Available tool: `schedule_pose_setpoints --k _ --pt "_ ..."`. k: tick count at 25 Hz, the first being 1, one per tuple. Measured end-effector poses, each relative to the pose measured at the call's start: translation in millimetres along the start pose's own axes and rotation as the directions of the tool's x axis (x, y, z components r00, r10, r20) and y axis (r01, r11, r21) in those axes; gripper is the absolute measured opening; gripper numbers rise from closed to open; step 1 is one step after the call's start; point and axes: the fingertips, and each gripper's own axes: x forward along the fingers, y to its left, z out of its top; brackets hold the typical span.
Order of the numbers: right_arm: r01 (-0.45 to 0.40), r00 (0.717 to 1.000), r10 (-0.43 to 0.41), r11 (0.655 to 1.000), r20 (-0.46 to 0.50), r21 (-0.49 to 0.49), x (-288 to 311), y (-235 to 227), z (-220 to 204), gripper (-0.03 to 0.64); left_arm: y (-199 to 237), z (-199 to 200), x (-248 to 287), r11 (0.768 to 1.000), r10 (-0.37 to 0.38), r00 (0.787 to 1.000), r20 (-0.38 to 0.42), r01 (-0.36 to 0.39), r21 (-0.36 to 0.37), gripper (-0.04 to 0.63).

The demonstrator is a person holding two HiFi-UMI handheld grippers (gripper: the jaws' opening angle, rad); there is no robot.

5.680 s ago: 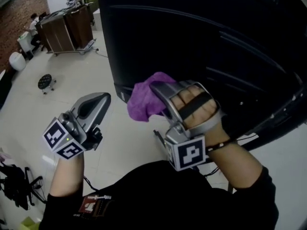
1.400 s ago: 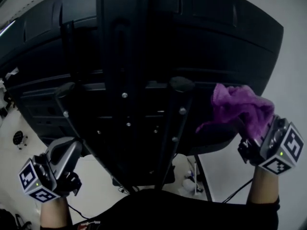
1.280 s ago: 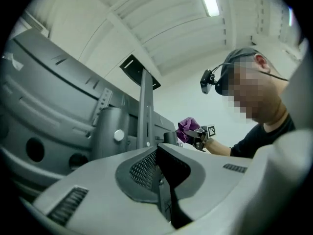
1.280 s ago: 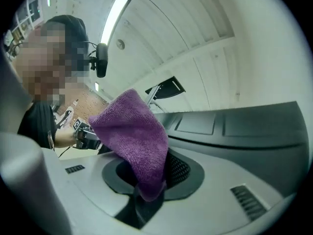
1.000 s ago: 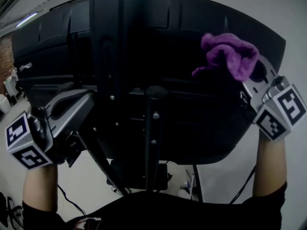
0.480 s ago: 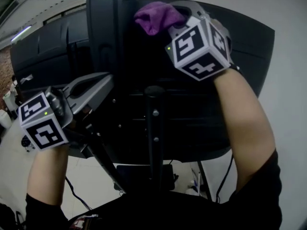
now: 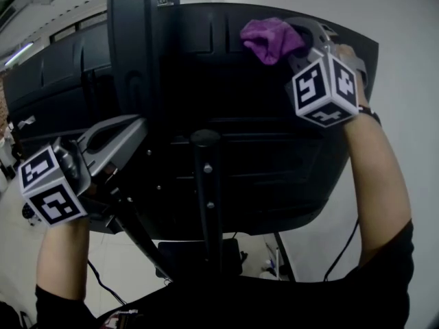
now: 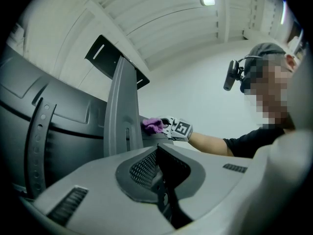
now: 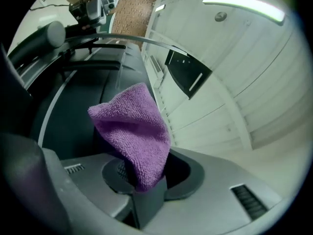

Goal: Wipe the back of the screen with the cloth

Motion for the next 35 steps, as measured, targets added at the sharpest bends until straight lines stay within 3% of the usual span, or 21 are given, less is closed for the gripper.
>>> schedule_pose_setpoints --k 5,10,14,16,18,19,21,24,27,30,35 --pt "0.029 0.991 -0.036 0.998 -0.131 -0.056 -26 -26 -99 0.095 0 -8 7 1.0 0.027 1.0 -0.001 -0.027 -0.014 -0.005" --pt "0.072 0.951 -0.093 0.994 -0.296 -0.081 -57 -48 -206 0.093 -11 -12 10 0.999 0.052 0.999 0.002 -0.052 -0.01 -0.005" --pt "0.099 0.911 -0.114 0.993 -0.396 -0.059 -74 -54 -244 0.091 -22 -13 14 0.998 0.064 0.998 0.012 -0.065 0.01 -0.005" --pt "0.103 0.936 -0.106 0.994 -0.335 -0.026 -76 -50 -217 0.089 -25 -15 16 0.998 0.064 0.998 0.008 -0.064 0.01 -0.005" --pt "0.033 0.985 -0.039 0.999 -0.168 -0.036 -73 -27 -151 0.091 -26 -16 17 0.998 0.063 0.998 0.0 -0.063 0.009 -0.005" --pt "-0.027 0.997 0.022 0.997 -0.08 -0.068 -70 -8 -114 0.091 -26 -16 18 0.998 0.064 0.998 -0.002 -0.064 0.007 -0.005" --pt "-0.12 0.988 0.132 0.984 0.085 -0.136 -64 31 -42 0.092 -25 -16 17 0.998 0.068 0.998 -0.002 -0.068 0.003 -0.005" --pt "-0.169 0.936 0.229 0.958 0.266 -0.23 -53 80 43 0.092 -24 -17 14 0.997 0.076 0.997 -0.001 -0.076 -0.001 -0.005" --pt "-0.24 0.901 0.336 0.913 0.275 -0.329 -40 119 84 0.094 -22 -18 9 0.997 0.073 0.997 -0.005 -0.073 -0.009 -0.005" --pt "-0.267 0.888 0.379 0.887 0.261 -0.377 -33 135 97 0.094 -23 -18 4 0.998 0.066 0.998 -0.008 -0.066 -0.014 -0.005" --pt "-0.306 0.897 0.389 0.89 0.212 -0.338 -43 123 55 0.095 -24 -21 0 0.998 0.052 0.998 -0.021 -0.053 -0.016 -0.005"
